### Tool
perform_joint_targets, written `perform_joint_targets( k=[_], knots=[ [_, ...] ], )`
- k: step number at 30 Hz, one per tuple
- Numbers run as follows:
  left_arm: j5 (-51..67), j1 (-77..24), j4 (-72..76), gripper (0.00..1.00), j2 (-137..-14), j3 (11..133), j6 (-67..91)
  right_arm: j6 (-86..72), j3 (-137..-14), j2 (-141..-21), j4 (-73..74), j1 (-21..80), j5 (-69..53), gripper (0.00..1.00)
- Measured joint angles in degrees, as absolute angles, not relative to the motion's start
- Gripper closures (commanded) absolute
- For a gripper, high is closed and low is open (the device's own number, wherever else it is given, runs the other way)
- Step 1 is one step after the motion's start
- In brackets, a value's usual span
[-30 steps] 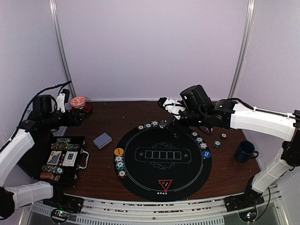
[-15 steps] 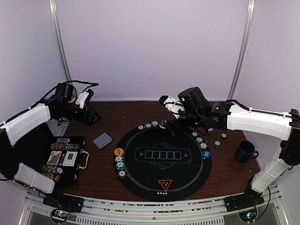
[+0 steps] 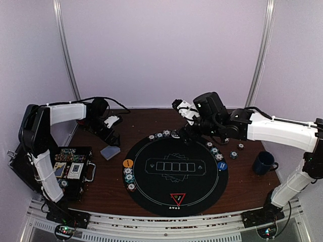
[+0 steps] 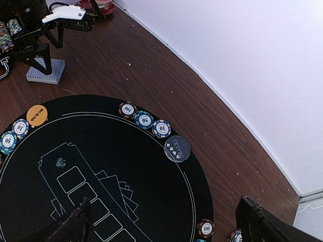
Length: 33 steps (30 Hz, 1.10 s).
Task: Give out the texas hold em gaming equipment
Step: Pick up the face-down deck piles from the center of the board.
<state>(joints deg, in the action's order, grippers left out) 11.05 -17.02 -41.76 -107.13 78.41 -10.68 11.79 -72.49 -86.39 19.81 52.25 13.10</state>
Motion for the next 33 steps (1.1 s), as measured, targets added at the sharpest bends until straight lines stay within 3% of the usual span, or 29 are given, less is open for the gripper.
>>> perform_joint_targets(
  k=[33],
  knots=[
    [2.3,-21.0,-46.6,0.02,-107.9,77.4,-11.5,12.3,-71.6,-85.2,18.2,55.3,15.5,0.00]
  ],
)
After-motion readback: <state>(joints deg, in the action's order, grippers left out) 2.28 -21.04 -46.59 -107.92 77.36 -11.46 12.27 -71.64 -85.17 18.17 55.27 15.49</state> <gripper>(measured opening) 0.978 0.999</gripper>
